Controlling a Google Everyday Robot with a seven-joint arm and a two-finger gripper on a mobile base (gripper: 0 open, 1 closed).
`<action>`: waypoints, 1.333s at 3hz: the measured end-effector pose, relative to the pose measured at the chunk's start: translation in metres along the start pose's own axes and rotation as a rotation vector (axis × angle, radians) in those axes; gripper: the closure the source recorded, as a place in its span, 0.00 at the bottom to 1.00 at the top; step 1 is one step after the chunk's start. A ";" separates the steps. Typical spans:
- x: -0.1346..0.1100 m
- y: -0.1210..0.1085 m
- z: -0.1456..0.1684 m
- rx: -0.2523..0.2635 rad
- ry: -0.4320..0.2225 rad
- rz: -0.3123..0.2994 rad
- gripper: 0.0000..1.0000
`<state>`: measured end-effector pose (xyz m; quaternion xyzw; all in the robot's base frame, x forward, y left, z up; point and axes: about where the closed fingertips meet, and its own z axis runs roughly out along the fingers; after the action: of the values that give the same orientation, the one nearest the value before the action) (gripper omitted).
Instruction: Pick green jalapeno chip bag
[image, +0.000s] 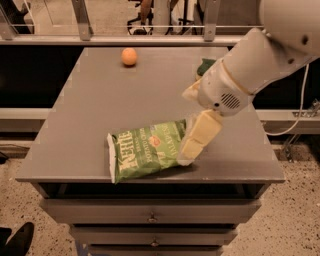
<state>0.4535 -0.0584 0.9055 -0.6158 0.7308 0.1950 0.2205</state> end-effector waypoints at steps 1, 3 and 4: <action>-0.020 0.018 0.037 -0.089 -0.059 0.015 0.00; -0.024 0.027 0.083 -0.103 -0.118 -0.011 0.16; -0.021 0.020 0.091 -0.085 -0.130 -0.018 0.41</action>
Offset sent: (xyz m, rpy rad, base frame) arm -0.0219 0.0893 -0.0659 0.1697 0.0745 0.0791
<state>0.4445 0.0126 0.8428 -0.6172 0.7004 0.2636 0.2430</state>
